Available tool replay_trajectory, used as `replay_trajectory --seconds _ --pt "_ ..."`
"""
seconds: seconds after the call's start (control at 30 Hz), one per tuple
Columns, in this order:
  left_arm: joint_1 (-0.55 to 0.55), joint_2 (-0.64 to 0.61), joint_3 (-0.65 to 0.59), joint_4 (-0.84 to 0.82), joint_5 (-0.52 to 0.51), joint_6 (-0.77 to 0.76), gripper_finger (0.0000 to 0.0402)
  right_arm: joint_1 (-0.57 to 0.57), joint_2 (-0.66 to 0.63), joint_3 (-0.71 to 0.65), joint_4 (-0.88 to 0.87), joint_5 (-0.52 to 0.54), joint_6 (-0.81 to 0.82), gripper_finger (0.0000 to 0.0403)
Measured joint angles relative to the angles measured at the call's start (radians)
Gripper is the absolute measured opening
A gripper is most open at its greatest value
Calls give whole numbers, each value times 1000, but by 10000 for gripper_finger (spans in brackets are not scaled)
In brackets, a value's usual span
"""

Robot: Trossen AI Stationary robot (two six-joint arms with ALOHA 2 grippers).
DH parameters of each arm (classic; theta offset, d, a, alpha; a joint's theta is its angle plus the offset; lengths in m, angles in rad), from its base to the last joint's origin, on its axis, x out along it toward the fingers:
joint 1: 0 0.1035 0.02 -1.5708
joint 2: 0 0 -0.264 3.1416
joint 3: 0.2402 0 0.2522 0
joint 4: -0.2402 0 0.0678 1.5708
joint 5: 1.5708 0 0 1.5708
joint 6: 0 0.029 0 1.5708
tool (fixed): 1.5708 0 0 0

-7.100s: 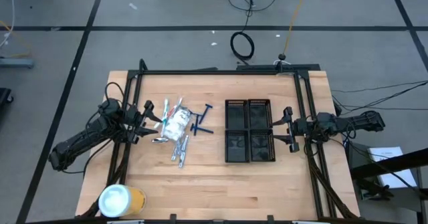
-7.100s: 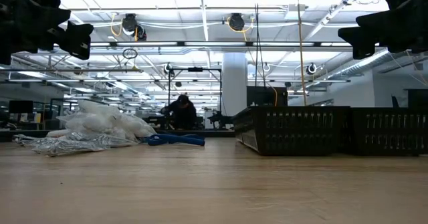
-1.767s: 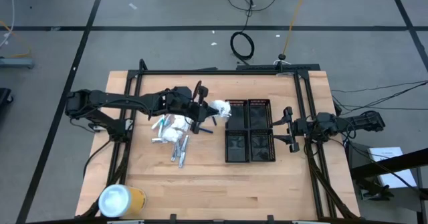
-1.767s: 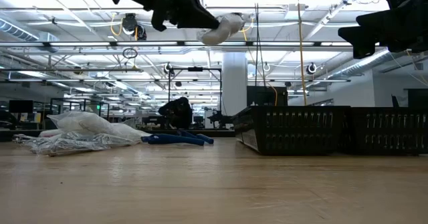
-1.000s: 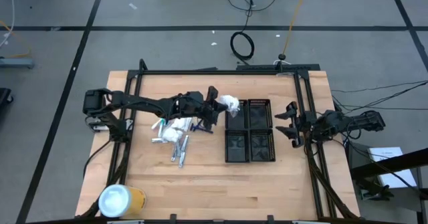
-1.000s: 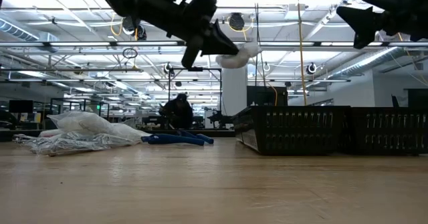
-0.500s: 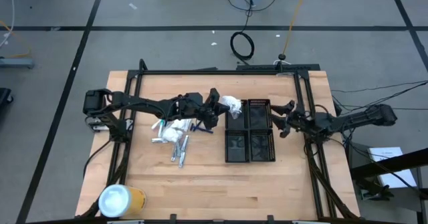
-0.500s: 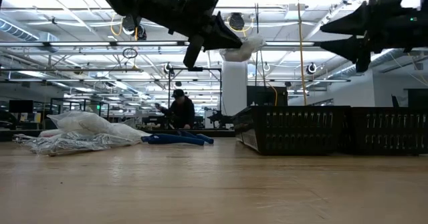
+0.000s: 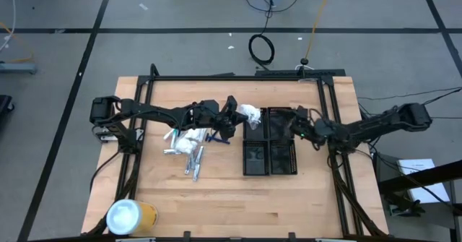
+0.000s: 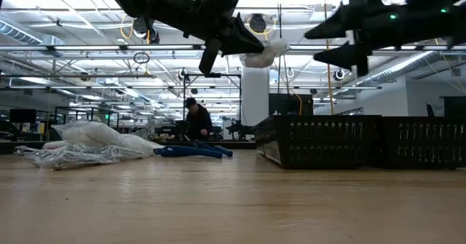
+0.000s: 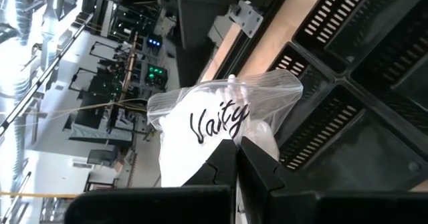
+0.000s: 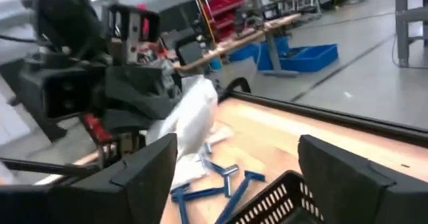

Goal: Pick & Place Travel size toiletries
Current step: Put the cotton pack into the top right black basket

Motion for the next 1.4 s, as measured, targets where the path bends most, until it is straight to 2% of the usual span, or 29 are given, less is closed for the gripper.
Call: replay_trajectory --seconds 0.2,0.43,0.67,0.77,0.87,1.17,1.23,1.4 --pt "0 0 0 0 1 0 2 -68 141 119 5 -155 58 308" --pt "0 0 0 0 -17 2 1 -106 251 152 19 -165 101 303" --pt "0 0 0 0 -20 -2 1 -113 280 153 32 -215 137 285" --pt "0 0 0 0 -21 -4 1 -113 279 153 37 -215 132 257" --pt "0 0 0 0 -22 -7 2 -113 279 153 37 -216 132 213" --pt "-5 0 0 0 -23 -92 5 -112 279 155 38 -221 65 28" --pt "-11 0 0 0 -23 -123 5 -112 279 155 41 -223 27 12" --pt "-28 0 0 18 -27 -163 5 -112 267 155 61 -223 -41 15"
